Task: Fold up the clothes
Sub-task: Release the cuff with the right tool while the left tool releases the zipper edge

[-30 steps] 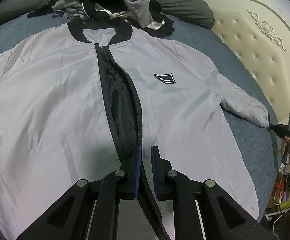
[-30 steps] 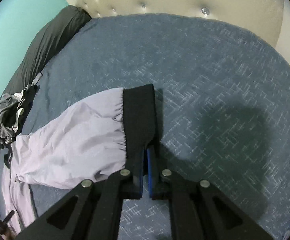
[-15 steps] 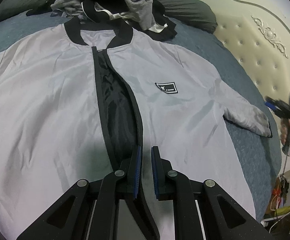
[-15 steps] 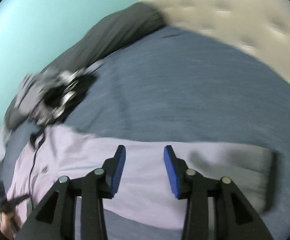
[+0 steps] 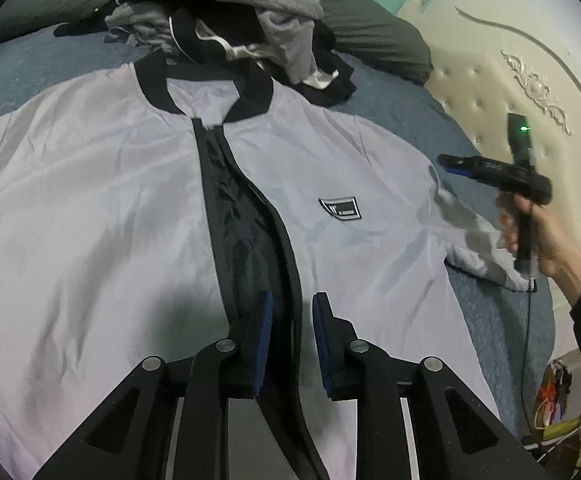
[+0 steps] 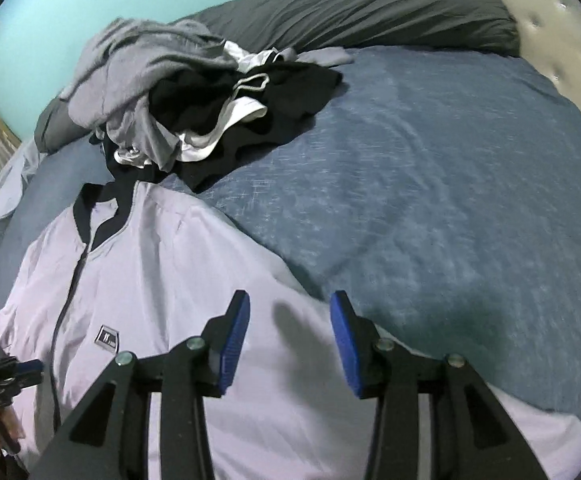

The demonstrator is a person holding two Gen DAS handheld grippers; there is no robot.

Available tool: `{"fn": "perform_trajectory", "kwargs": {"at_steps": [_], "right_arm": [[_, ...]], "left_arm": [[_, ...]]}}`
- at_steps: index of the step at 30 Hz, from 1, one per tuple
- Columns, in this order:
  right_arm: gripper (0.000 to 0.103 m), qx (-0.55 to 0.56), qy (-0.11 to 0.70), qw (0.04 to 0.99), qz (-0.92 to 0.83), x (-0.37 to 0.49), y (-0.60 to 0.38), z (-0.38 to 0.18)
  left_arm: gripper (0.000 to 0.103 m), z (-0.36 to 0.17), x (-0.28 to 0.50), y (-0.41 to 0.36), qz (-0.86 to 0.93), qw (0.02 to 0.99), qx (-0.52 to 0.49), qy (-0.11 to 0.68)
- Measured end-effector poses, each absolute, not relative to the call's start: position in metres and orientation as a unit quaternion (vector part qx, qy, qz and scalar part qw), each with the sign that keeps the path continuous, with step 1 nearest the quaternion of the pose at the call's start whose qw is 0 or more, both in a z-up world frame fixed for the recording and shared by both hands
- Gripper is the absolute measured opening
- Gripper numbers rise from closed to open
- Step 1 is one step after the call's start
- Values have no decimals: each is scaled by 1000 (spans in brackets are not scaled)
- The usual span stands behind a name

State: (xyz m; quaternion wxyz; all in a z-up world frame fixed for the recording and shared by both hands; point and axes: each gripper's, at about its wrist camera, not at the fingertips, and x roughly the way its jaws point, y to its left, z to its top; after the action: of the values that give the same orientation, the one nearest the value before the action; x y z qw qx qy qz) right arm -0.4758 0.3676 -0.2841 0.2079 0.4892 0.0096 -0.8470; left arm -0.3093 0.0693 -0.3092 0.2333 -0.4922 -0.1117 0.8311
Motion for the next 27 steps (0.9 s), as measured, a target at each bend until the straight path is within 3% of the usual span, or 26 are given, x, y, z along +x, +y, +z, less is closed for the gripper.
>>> {"fn": "perform_trajectory", "kwargs": {"at_steps": [2, 4, 5, 8, 20, 27], "right_arm": [[42, 492, 21, 210, -845, -481, 359, -289], [25, 494, 29, 210, -843, -487, 351, -294], [12, 493, 32, 207, -844, -489, 348, -296], [2, 489, 43, 198, -848, -494, 341, -300], [2, 486, 77, 137, -860, -519, 335, -317], [12, 418, -18, 134, -898, -478, 375, -271]], "left_arm": [[23, -308, -310, 68, 830, 239, -491, -113], [24, -307, -310, 69, 830, 245, -489, -110], [24, -306, -309, 69, 830, 248, -487, -108], [24, -307, -309, 67, 831, 251, -485, -107], [24, -315, -304, 62, 827, 253, -489, -112], [24, -317, -307, 69, 825, 255, -491, -116]]}}
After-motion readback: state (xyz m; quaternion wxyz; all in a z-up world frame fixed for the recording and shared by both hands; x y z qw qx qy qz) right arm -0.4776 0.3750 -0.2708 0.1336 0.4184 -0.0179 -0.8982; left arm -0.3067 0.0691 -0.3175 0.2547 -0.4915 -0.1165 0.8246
